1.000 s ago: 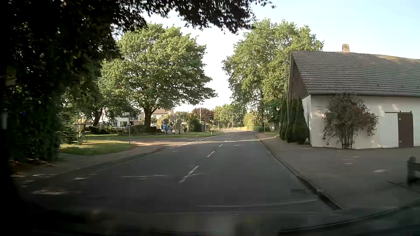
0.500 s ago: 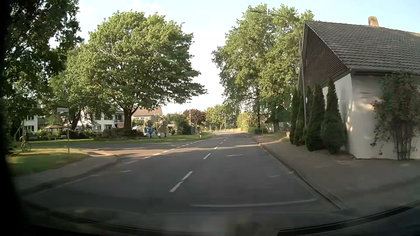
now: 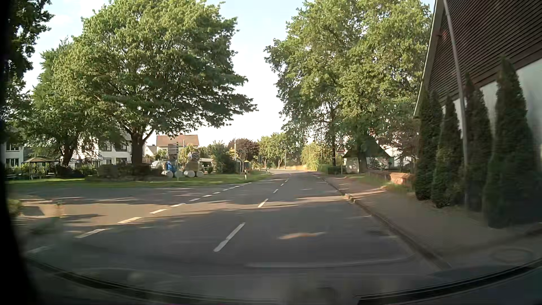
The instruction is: Follow the waypoints while adhering to traffic rules and regulations
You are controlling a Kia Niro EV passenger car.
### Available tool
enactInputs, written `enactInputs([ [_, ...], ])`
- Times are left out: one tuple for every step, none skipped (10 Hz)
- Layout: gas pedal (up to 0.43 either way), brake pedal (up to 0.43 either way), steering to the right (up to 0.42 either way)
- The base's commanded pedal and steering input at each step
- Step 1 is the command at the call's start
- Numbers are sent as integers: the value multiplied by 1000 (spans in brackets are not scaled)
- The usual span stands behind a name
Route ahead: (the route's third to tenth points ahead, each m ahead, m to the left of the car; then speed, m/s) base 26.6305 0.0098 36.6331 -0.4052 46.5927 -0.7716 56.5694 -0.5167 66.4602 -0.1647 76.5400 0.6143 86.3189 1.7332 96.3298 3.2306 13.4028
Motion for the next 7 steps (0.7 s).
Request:
enactInputs([
  [150, 6, 9],
  [150, 6, 8],
  [150, 6, 8],
  [150, 6, 7],
  [150, 6, 7],
  [150, 6, 7],
  [150, 6, 7],
])
